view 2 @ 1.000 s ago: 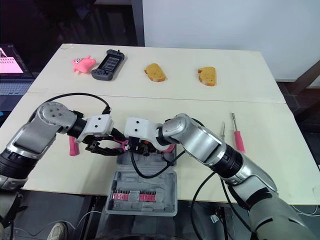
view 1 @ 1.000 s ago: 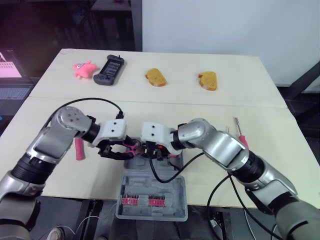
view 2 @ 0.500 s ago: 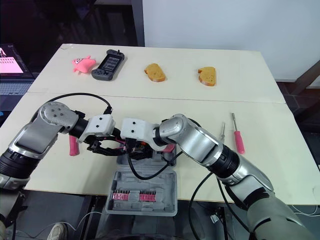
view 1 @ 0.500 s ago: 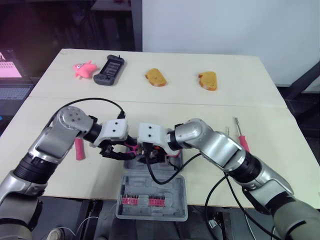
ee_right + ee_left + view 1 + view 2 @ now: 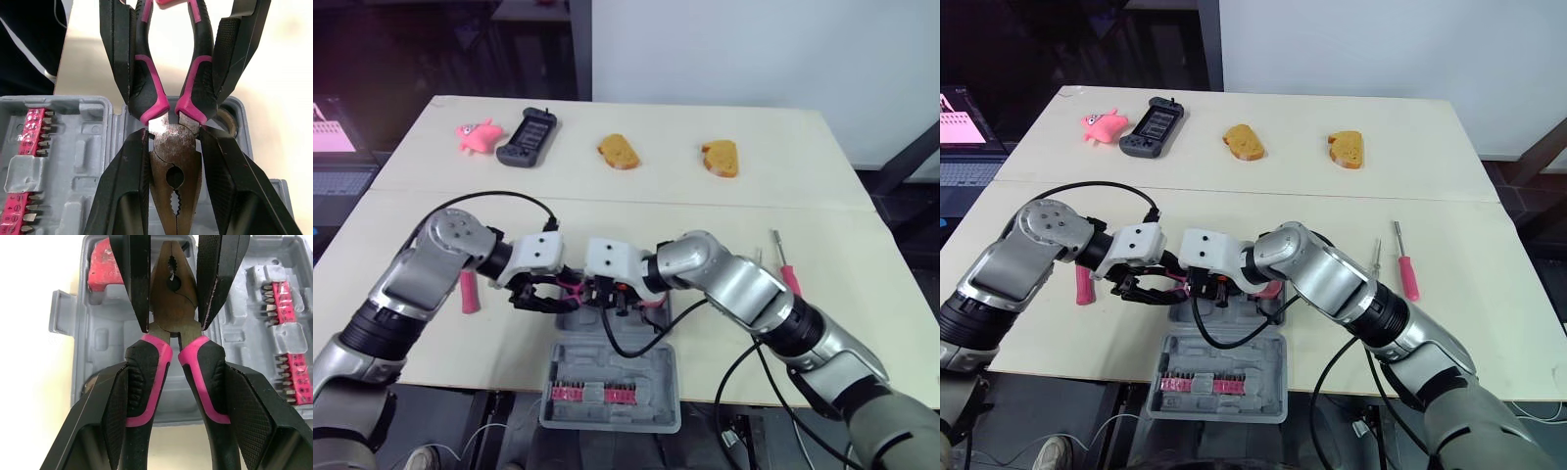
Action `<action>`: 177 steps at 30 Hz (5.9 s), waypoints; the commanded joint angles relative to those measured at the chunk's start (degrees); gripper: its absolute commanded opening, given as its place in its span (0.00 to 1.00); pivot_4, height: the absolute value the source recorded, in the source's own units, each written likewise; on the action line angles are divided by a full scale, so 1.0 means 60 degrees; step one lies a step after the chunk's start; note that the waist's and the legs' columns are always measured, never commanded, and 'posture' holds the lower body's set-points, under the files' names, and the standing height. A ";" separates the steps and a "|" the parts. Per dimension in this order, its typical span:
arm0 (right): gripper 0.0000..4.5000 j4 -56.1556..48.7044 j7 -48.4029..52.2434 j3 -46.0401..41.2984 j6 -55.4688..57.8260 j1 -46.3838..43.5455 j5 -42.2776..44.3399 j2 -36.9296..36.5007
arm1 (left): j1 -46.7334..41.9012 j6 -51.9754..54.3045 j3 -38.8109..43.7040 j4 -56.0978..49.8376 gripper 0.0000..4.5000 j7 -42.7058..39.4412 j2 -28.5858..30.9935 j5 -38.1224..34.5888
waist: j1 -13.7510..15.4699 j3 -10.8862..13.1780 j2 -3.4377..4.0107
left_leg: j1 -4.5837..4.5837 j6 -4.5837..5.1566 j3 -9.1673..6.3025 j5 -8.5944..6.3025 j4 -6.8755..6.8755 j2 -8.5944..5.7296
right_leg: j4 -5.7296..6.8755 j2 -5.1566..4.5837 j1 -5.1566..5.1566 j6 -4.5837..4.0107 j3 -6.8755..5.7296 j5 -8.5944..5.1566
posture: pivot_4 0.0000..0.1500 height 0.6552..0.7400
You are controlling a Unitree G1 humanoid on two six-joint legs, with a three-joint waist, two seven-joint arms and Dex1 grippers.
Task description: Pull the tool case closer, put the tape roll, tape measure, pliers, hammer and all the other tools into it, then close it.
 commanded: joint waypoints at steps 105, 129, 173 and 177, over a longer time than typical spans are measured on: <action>0.23 -0.0335 0.1547 0.1426 0.2316 -0.1578 -0.1268 -0.0613 | 0.4756 -0.2735 0.5005 0.1435 1.00 0.0708 0.0523 -0.3056 | -0.0226 0.0001 0.0004 | 0.0002 -0.0004 0.0002 0.0014 -0.0026 0.0001 | 0.0003 -0.0002 -0.0017 -0.0003 -0.0004 -0.0001 | 1.00 0.99; 0.23 0.0945 0.0316 0.1751 0.2456 -0.1390 -0.0624 0.0056 | 0.4850 -0.2844 0.5020 0.1552 1.00 0.0769 0.0474 -0.3042 | -0.0243 0.0001 0.0003 | 0.0002 -0.0005 0.0003 0.0015 -0.0028 0.0001 | 0.0027 -0.0001 -0.0036 -0.0004 -0.0004 -0.0001 | 1.00 0.99; 0.01 0.0727 -0.0035 -0.0069 -0.0929 0.0908 -0.0239 0.0687 | 0.4735 -0.2897 0.4966 0.1797 1.00 0.0723 0.0443 -0.2939 | -0.0232 -0.0002 0.0000 | -0.0002 -0.0009 0.0003 0.0021 -0.0043 0.0001 | 0.0022 0.0000 -0.0038 -0.0005 -0.0003 -0.0001 | 1.00 0.99; 0.01 0.1221 -0.0146 0.0208 -0.1084 0.1101 -0.0530 0.0751 | 0.4790 -0.2870 0.4985 0.1741 1.00 0.0750 0.0442 -0.2947 | -0.0231 -0.0002 0.0000 | -0.0003 -0.0008 0.0003 0.0021 -0.0044 0.0001 | 0.0022 0.0000 -0.0038 -0.0005 -0.0003 -0.0001 | 1.00 0.99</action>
